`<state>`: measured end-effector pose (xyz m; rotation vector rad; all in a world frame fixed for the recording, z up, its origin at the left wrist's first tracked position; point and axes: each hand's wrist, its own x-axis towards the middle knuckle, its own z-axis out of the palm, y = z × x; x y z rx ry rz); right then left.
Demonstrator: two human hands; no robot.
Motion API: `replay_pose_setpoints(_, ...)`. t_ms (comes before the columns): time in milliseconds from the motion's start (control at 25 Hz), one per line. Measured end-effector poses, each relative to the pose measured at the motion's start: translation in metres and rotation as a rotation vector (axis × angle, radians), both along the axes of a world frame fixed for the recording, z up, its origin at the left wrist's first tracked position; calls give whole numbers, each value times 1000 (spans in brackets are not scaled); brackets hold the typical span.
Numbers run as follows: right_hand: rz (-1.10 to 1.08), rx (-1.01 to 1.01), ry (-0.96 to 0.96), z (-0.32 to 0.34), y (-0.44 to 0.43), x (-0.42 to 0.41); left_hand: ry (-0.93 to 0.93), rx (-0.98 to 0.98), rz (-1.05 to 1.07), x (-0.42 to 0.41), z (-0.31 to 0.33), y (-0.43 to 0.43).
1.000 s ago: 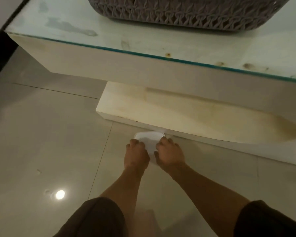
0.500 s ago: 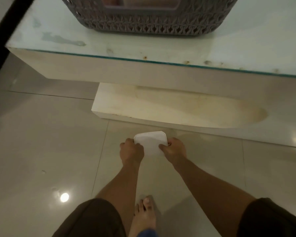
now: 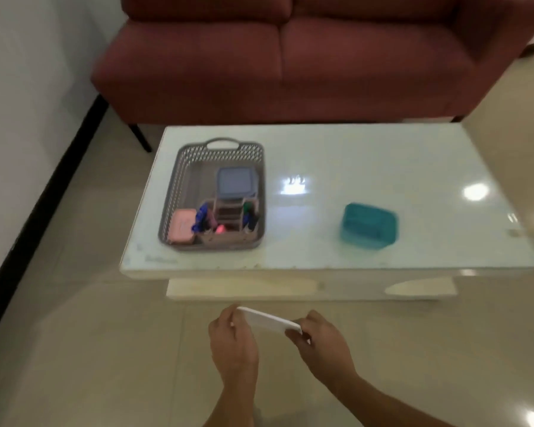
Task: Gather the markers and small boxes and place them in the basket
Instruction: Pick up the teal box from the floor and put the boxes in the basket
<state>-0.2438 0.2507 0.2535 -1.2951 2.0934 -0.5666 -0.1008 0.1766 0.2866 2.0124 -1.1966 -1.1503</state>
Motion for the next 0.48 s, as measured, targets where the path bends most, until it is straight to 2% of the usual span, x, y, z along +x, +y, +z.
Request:
replay_pose_setpoints(160, -99, -192, 152, 79, -9, -67, 293, 33, 74, -80, 79, -17)
replay_pose_setpoints(200, -149, -230, 165, 95, -13, -86, 333, 25, 38, -100, 95, -24)
replay_pose_setpoints(280, -213, -260, 167, 116, -21, -121, 294, -75, -115, -138, 119, -41)
replay_pose_setpoints(360, -266, -240, 73, 126, -31, -149, 256, -158, -277, -169, 125, -61)
replay_pose_setpoints(480, -461, -266, -236, 121, -42, -181, 212, -132, -502, -197, 108, -85)
